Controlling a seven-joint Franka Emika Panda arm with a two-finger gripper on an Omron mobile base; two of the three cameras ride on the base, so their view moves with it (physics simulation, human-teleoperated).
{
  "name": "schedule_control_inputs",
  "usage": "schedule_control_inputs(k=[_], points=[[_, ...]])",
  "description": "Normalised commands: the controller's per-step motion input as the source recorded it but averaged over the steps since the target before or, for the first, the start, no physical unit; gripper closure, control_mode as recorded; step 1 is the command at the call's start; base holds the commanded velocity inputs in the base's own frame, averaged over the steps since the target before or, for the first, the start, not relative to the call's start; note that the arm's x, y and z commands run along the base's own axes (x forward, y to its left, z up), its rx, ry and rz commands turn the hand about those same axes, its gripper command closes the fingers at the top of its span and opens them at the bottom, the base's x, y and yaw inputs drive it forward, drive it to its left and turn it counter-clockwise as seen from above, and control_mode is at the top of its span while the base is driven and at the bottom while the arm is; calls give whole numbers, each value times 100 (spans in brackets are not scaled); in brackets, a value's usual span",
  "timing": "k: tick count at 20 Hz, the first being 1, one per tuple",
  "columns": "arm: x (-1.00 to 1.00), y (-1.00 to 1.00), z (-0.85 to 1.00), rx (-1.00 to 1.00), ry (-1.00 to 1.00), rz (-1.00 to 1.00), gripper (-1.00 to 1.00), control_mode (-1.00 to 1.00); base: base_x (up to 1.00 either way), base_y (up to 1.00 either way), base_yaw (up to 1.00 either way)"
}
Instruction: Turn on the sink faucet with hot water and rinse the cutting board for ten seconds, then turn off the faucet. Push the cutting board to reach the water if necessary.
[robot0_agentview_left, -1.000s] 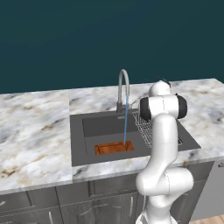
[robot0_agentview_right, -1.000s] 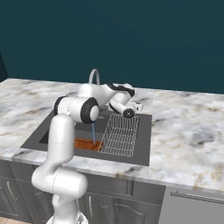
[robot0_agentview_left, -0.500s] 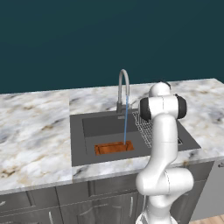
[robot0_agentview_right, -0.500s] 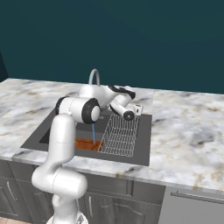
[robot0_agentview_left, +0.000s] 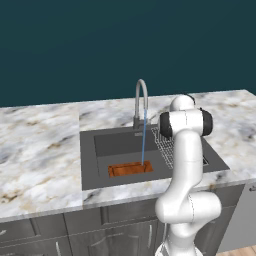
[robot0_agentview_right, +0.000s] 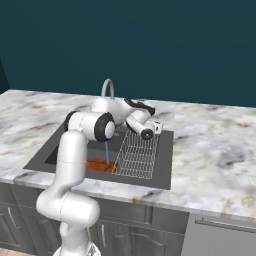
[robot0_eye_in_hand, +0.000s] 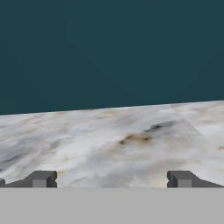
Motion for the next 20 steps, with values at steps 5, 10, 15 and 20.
schedule_control_inputs(k=[5,10,15,20], points=[[0,16,0,0,0,0,-100,-100,0,0,0],[2,17,0,0,0,0,-100,-100,0,0,0],[0,14,0,0,1,0,-100,-100,0,0,0],[1,15,0,0,0,0,-100,-100,0,0,0]])
